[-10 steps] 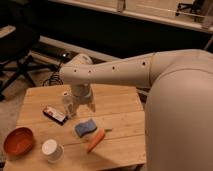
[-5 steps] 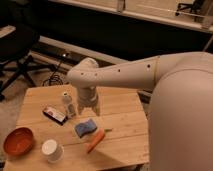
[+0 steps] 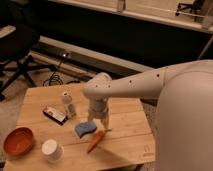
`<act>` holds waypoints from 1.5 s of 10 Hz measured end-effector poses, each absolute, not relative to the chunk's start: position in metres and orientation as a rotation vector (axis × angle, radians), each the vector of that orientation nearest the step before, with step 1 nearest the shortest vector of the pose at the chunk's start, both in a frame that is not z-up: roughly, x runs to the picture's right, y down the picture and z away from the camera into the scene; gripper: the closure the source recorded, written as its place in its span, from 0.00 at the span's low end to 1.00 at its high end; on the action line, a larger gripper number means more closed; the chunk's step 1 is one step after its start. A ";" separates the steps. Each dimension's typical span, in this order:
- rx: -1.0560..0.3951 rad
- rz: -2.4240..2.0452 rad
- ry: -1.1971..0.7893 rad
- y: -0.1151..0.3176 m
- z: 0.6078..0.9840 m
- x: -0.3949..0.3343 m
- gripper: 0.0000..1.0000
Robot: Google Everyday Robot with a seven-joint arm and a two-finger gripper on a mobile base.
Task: Drag the pepper across the table
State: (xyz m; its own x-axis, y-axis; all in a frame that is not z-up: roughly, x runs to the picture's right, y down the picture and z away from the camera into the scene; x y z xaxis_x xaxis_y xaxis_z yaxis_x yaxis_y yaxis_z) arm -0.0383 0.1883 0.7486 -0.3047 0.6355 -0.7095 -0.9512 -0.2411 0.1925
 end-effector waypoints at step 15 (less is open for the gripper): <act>-0.721 1.872 0.745 0.244 0.801 -0.034 0.68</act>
